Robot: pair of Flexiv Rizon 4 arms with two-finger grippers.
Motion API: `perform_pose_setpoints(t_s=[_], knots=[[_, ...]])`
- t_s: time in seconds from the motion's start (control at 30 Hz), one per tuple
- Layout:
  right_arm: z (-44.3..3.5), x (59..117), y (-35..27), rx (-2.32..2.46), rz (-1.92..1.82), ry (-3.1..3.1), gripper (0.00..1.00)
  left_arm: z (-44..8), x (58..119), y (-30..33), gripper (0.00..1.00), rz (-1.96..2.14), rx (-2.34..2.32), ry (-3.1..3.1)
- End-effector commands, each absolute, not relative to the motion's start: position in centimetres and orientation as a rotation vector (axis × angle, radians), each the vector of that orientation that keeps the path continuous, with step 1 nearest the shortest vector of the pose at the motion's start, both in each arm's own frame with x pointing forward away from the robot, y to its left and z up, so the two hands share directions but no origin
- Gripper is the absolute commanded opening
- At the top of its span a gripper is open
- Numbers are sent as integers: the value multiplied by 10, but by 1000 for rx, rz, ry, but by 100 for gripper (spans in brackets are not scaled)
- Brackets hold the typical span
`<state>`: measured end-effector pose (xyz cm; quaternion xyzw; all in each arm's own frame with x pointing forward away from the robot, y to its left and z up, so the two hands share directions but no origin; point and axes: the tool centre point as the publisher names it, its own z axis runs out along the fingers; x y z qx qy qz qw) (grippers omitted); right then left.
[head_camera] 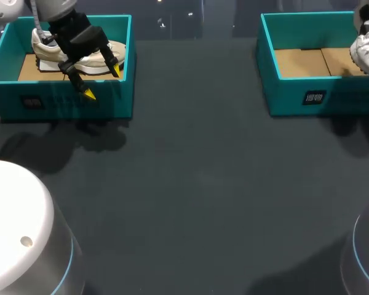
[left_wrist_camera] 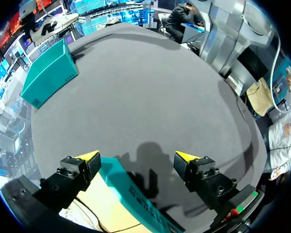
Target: Take the shoe out of the shoebox, open the shoe tongue, remove and reinsert the insole, then place the shoe into the shoebox
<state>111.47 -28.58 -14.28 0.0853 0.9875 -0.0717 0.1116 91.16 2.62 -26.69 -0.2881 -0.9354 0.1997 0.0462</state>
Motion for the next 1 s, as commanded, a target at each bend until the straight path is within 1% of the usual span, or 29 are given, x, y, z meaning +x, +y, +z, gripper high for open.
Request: perform_pose_setpoints(t_s=[0.03,0.2,0.53,0.6,0.67,0.77,1.0], knots=[[-146,1112,-295,760,-125,2828,0,-267,911,27,100,607,-880,-2857],[-144,1106,-299,998,-109,2766,0,-267,911,27,100,607,-880,-2857],[-144,1106,-299,998,-109,2766,0,-267,911,27,100,607,-880,-2857],[-146,1105,-300,1100,-155,2714,0,-267,911,27,100,607,-880,-2857],[-152,1099,-310,1279,-91,2612,0,-267,911,27,100,607,-880,-2857],[-159,1092,-319,1466,-164,2505,0,-267,911,27,100,607,-880,-2857],[-172,1076,-333,1678,-148,2282,0,-267,911,27,100,607,-880,-2857]])
